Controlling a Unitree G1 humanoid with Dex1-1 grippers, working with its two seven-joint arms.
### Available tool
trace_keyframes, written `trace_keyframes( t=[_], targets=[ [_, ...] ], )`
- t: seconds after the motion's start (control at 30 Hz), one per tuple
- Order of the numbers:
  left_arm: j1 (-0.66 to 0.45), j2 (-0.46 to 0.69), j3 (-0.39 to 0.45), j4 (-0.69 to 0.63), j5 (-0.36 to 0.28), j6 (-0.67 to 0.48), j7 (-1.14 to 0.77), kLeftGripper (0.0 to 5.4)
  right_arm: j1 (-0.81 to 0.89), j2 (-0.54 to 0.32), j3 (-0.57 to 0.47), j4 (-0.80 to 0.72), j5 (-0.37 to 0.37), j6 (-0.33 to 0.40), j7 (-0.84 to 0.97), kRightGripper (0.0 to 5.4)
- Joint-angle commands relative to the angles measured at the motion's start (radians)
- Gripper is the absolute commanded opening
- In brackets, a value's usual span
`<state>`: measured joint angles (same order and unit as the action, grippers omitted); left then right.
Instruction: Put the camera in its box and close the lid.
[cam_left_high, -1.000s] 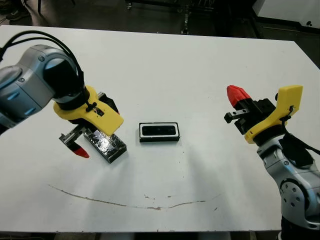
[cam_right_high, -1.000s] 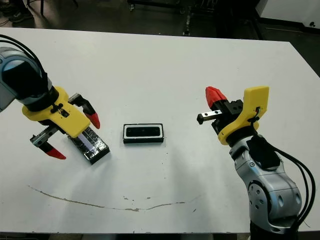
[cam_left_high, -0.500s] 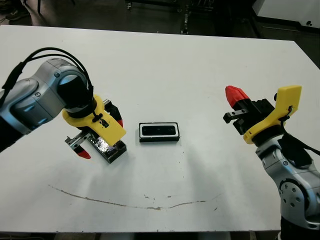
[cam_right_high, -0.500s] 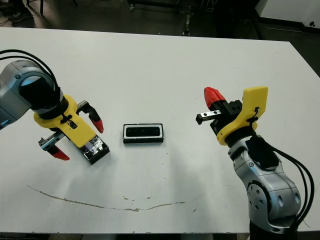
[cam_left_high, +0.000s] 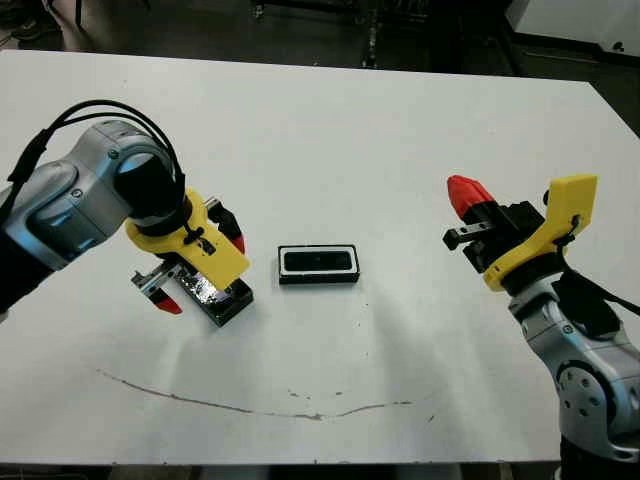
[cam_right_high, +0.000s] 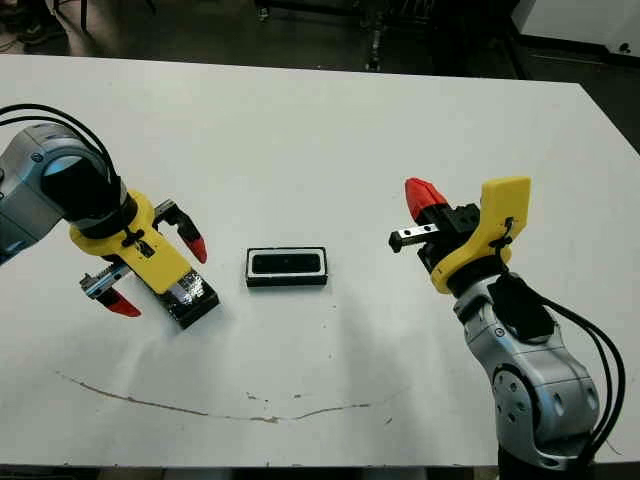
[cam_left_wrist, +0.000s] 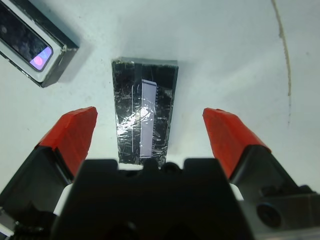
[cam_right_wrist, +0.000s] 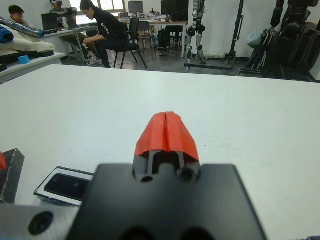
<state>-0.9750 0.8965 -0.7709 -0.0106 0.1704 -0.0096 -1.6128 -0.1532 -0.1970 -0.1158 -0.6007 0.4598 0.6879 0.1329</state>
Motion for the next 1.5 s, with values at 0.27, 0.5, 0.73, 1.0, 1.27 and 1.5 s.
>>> trace_keyframes(
  t=[0.27,0.5,0.73,1.0,1.27,1.5],
  targets=[
    [0.039,-0.053,0.038,0.068,0.058,-0.065,-0.002,5.4,0.021,0.011,-0.005,-0.022,0.016,0.035,-0.033,0.02],
    [0.063,-0.088,0.065,0.124,0.099,-0.111,0.0,5.4,0.033,0.013,0.004,-0.029,0.016,0.033,-0.042,0.02],
    [0.087,-0.104,0.087,0.155,0.132,-0.129,0.013,5.4,0.038,0.015,0.007,-0.025,0.021,0.031,-0.041,0.02],
    [0.126,-0.107,0.12,0.184,0.152,-0.158,0.043,5.4,0.042,0.019,0.007,-0.023,0.024,0.029,-0.042,0.02],
    [0.136,-0.118,0.125,0.235,0.197,-0.207,0.086,5.4,0.05,0.014,0.011,-0.026,0.018,0.022,-0.038,0.02],
    [0.146,-0.131,0.135,0.264,0.215,-0.231,0.12,5.4,0.056,0.016,0.009,-0.028,0.018,0.02,-0.039,0.02]
  ],
)
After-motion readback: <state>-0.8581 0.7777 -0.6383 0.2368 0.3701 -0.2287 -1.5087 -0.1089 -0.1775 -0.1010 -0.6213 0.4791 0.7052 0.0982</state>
